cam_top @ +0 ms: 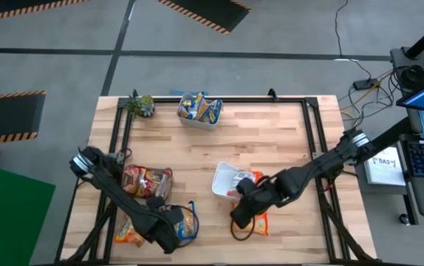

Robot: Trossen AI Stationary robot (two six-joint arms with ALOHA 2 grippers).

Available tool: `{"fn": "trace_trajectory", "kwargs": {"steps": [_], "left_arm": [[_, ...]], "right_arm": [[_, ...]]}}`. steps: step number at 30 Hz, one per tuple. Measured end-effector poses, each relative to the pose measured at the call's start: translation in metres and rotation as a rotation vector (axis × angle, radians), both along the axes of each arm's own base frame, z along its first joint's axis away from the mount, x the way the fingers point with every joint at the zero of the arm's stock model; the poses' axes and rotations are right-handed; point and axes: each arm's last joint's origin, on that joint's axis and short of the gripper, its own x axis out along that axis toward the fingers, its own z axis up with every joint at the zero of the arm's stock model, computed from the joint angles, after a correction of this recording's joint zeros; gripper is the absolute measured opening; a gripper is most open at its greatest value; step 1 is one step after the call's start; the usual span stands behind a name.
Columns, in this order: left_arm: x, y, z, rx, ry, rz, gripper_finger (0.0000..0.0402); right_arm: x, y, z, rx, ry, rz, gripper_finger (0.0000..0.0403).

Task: Sort Maruchan noodles
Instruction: Put the blue noodle pack into the gray bin

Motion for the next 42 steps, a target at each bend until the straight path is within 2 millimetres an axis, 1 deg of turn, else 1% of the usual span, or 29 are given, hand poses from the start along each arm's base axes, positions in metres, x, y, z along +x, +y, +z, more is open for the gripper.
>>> {"fn": "trace_trajectory", "kwargs": {"steps": [3,5,10,12,16,19,21,25,29,31,34,38,42], "left_arm": [[0.002,-0.002,-0.011,0.020,0.031,-0.011,0.0012],[0.006,-0.002,-0.015,0.019,0.035,-0.014,0.0006],[0.022,0.002,-0.024,-0.014,-0.011,0.014,0.0000],[0.030,0.003,-0.025,-0.025,-0.050,0.029,0.0000],[0.040,0.006,-0.017,-0.016,-0.092,0.016,0.0000],[0.045,0.003,-0.003,-0.021,-0.137,-0.045,0.0000],[0.047,-0.002,0.007,-0.012,-0.178,-0.091,0.0000],[0.043,-0.009,0.023,0.028,-0.248,-0.147,0.0000],[0.027,-0.010,0.028,0.093,-0.244,-0.164,0.0000],[0.019,-0.009,0.024,0.111,-0.222,-0.162,0.0000],[0.014,-0.006,0.015,0.123,-0.211,-0.135,0.0000],[0.013,-0.006,0.002,0.100,-0.247,-0.115,0.0000],[0.014,-0.005,-0.007,0.070,-0.280,-0.088,0.0000]], "right_arm": [[0.005,0.003,-0.010,-0.002,0.030,-0.019,0.0192],[0.007,0.004,-0.015,-0.003,0.043,-0.030,0.0192],[0.016,0.008,-0.025,-0.014,0.039,-0.062,0.0192],[0.019,0.009,-0.028,-0.006,0.029,-0.065,0.0192],[0.025,0.008,-0.035,0.012,0.036,-0.108,0.0192],[0.030,0.004,-0.038,0.023,0.030,-0.134,0.0192],[0.035,0.001,-0.038,0.043,-0.007,-0.147,0.0192],[0.044,-0.006,-0.037,0.074,-0.078,-0.162,0.0192],[0.053,-0.014,-0.041,0.072,-0.119,-0.179,0.0192],[0.058,-0.017,-0.047,0.052,-0.120,-0.180,0.0192],[0.066,-0.020,-0.056,0.051,-0.127,-0.183,0.0192],[0.076,-0.015,-0.072,0.071,-0.135,-0.141,0.0192],[0.080,-0.009,-0.086,0.093,-0.106,-0.098,0.0192]]}}
